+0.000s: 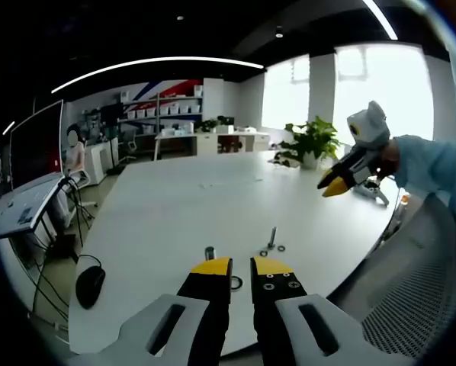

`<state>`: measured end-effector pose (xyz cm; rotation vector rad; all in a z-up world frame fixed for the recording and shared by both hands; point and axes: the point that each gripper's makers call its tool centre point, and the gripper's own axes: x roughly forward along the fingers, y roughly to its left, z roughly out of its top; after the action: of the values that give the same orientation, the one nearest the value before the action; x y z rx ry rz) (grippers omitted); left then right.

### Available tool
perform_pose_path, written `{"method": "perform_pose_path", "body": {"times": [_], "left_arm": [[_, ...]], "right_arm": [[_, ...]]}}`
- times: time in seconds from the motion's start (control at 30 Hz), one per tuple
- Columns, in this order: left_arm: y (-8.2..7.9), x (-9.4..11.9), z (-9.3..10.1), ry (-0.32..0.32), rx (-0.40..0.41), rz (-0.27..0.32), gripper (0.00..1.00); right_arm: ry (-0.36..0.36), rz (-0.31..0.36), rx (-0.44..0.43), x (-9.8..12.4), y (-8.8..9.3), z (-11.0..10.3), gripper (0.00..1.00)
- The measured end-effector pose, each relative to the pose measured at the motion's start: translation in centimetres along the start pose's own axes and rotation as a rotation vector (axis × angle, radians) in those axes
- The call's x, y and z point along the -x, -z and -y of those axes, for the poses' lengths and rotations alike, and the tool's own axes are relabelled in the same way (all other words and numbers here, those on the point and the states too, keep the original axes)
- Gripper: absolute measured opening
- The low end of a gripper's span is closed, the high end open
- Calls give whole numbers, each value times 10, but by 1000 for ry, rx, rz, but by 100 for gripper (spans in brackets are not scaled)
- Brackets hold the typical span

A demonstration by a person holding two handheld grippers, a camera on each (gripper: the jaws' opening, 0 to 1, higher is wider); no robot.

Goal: Place the washer onto the threaded stud by aligning its center hole with the stud, sliding it down to the base, and recovering from edge contact or off-axis alignment until the washer reaches the visible bottom stop.

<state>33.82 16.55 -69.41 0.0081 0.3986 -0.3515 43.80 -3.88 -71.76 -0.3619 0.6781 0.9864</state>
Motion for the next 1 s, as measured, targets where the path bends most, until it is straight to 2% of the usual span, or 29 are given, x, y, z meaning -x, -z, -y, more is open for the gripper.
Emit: {"method": "perform_pose_path", "body": {"times": [0.1,0.33,0.53,0.7,1.0], "left_arm": [[0,0,0,1,0,-1,7],[1,0,1,4,-2,-3,7],[1,0,1,4,-2,-4,7],[0,0,1,3,-1,-3,7],[0,0,0,0,1,-1,7]], "right_arm": [[-2,20,-9,-2,3,-7,22],[-20,19,-26,-10,11,-15,22],[-31,54,-50,-17,14,-21,22],[-51,4,-46,-25,25,-25,22],[-64,-31,-5,-39,19,-21,22]]}}
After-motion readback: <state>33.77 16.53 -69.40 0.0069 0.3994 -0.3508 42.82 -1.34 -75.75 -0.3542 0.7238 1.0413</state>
